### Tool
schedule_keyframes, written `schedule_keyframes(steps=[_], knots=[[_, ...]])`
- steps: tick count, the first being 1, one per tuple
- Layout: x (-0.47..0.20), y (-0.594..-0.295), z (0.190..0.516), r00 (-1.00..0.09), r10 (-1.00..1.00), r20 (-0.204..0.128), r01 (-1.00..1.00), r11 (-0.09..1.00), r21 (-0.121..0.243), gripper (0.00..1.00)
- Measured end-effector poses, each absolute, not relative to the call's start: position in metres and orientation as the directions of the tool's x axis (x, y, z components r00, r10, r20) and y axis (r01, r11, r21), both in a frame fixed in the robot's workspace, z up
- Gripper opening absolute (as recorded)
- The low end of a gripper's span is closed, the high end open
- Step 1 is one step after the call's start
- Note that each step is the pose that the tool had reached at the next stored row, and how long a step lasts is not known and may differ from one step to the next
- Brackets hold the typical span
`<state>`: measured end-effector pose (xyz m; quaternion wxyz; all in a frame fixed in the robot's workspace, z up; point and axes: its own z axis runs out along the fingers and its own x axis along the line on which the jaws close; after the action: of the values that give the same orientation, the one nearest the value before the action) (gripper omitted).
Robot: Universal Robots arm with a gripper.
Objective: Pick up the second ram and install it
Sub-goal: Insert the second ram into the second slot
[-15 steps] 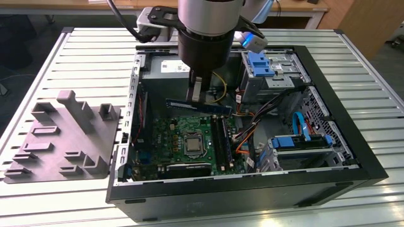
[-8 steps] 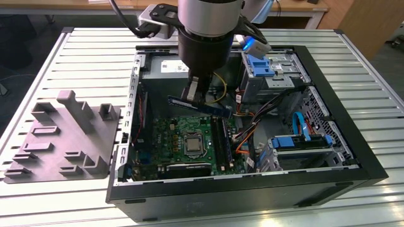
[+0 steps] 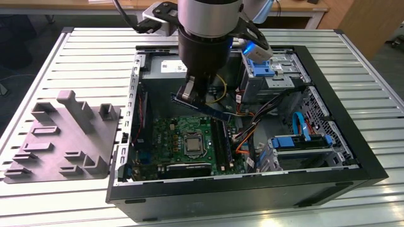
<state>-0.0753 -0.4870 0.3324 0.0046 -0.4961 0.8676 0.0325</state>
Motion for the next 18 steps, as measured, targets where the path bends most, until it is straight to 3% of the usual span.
schedule_keyframes(steps=[18], knots=[[-0.0753,-0.4870,0.3261,-0.757,-0.653,-0.039,-0.654,0.755,0.051,0.11]])
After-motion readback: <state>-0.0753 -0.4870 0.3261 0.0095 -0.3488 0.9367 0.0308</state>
